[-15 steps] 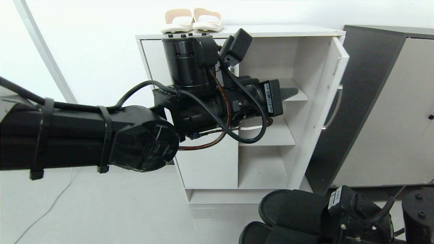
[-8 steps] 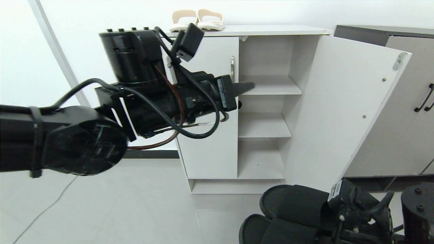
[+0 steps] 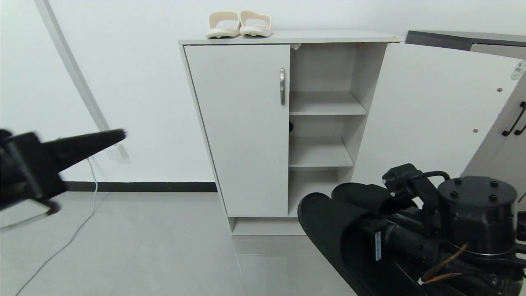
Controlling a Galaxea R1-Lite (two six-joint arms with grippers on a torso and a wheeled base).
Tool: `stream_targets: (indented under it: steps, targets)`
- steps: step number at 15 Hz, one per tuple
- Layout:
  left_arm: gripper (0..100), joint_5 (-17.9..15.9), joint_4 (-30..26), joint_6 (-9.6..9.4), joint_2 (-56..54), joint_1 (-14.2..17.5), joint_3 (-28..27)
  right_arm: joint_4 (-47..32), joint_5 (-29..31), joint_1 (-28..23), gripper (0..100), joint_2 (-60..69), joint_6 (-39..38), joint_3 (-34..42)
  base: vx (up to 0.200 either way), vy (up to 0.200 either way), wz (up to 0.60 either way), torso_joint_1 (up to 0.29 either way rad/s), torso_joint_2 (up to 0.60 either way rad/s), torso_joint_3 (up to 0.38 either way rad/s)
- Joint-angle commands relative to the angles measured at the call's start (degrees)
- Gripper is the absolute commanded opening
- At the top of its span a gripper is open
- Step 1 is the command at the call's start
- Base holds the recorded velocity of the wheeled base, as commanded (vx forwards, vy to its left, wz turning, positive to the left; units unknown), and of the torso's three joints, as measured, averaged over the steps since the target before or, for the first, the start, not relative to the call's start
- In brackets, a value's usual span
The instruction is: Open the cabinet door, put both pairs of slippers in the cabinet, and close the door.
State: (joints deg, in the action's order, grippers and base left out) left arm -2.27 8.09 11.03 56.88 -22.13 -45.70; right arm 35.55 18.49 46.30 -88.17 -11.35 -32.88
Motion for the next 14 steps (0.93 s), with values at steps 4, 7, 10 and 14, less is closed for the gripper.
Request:
stream_targets:
  steps: [4, 7, 10, 14]
  targets:
    - [0, 20.11, -20.93, -7.69, -41.59, 11.75, 22.41, 0.14, 1.02, -1.3, 0, -4.46, -0.69, -1.31, 0.0, 0.0, 0.0, 0.0, 0.0, 0.0]
    - [0, 20.11, -20.93, -10.59, -50.9, 18.08, 31.9, 0.14, 1.02, -1.21, 0, -4.64, -0.6, -1.05, 0.0, 0.0, 0.0, 0.0, 0.0, 0.0]
    - [0, 19.41, -20.75, -11.3, -55.83, 21.6, 35.95, 0.22, 1.11, -1.12, 0, -5.43, -0.6, -1.05, 0.0, 0.0, 0.0, 0.0, 0.0, 0.0]
    - [0, 10.62, -6.51, -12.88, -56.88, 22.04, 45.18, 0.22, 1.02, -0.86, 0, -5.52, -0.6, -0.96, 0.0, 0.0, 0.0, 0.0, 0.0, 0.0]
